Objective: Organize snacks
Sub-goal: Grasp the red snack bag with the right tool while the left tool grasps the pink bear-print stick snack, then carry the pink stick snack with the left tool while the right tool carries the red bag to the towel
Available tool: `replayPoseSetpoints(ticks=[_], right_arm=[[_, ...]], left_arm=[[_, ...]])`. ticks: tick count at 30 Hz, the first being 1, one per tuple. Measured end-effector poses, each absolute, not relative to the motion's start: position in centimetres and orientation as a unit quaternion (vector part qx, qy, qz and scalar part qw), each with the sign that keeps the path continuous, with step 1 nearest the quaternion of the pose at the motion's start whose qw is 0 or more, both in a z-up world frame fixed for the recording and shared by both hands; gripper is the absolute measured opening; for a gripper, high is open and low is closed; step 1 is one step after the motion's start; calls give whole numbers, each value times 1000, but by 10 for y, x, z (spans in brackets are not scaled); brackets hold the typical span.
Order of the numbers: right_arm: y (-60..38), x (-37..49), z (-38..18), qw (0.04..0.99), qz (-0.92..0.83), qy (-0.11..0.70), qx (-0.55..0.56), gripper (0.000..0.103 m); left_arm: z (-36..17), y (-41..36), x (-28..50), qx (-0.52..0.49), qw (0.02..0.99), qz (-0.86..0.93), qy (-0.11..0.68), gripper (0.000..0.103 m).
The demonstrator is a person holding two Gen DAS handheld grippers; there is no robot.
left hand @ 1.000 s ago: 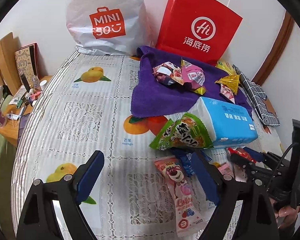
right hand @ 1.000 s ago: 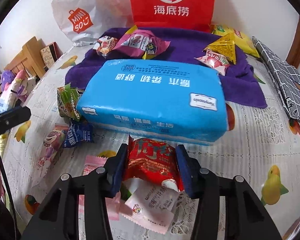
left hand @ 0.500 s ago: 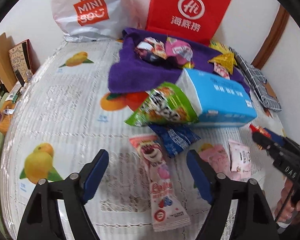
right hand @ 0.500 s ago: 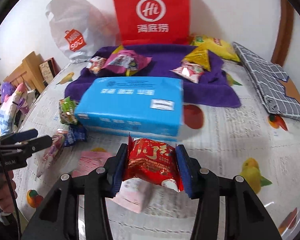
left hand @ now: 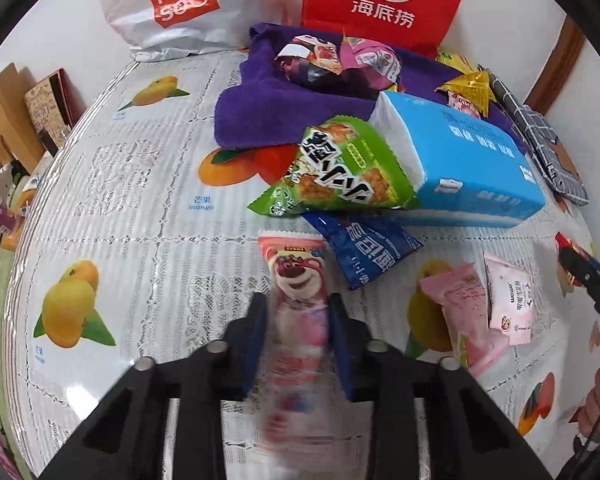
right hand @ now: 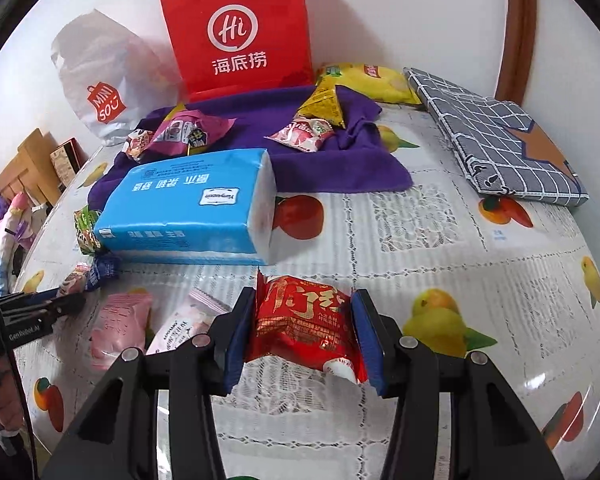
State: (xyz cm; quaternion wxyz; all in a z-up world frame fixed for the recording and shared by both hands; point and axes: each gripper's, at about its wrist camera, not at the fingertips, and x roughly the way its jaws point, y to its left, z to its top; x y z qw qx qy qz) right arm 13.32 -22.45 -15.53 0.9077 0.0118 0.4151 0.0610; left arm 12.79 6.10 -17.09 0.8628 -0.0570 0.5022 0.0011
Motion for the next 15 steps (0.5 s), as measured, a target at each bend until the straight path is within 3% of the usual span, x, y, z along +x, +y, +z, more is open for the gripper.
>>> replayPoseSetpoints(ticks=[15], right_arm=[[-225,122,-140,916,57,397,20,48]], left_arm=[[-146,81,102,-86,878,5,470,21]])
